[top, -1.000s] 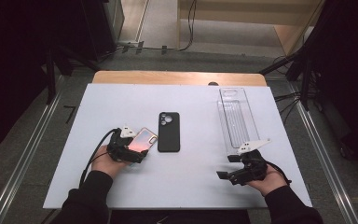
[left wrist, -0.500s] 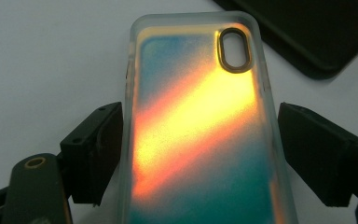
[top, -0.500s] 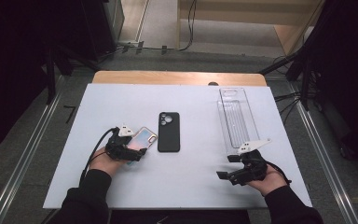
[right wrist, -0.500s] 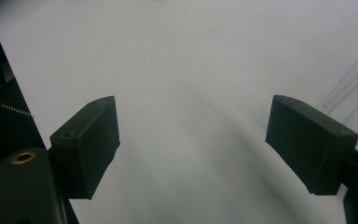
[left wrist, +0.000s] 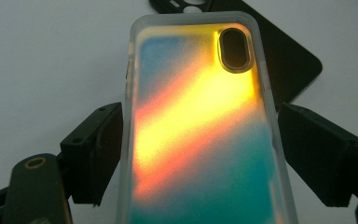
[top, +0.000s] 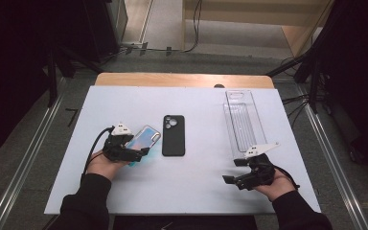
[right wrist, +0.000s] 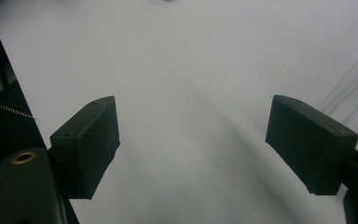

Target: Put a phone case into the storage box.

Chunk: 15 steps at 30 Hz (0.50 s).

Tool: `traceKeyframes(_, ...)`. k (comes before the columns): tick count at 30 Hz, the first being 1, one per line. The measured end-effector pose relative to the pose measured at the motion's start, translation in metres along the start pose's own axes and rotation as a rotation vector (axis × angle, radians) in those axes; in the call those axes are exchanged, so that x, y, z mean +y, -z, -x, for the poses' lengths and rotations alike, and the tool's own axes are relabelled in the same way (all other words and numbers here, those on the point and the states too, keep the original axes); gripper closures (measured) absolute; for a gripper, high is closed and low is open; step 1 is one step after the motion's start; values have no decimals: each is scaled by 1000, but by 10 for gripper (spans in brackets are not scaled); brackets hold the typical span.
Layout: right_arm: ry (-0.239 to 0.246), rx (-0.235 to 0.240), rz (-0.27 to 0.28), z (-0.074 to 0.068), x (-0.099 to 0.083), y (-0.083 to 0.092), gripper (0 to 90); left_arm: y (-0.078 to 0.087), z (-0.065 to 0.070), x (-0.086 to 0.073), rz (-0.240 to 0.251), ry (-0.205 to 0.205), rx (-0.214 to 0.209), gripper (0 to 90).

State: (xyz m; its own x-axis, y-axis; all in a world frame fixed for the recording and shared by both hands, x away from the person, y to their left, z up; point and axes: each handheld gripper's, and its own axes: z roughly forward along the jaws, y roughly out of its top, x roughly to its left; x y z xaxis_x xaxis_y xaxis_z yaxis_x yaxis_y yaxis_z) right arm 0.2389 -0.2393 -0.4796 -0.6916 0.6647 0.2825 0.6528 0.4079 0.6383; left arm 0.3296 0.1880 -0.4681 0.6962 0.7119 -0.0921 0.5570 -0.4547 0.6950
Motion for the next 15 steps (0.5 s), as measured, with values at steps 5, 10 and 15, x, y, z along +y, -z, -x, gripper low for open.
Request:
traceKeyframes(5, 10, 2, 16, -2, 1, 1, 156, 6, 8, 2, 5, 12, -48, 168)
traceKeyframes(10, 1, 4, 6, -1, 1, 1, 156, 12, 16, 4, 14, 27, -95, 168)
traceKeyframes(15, -6, 19, 31, -1, 2, 3, 156, 14, 28, 6, 20, 31, -130, 168)
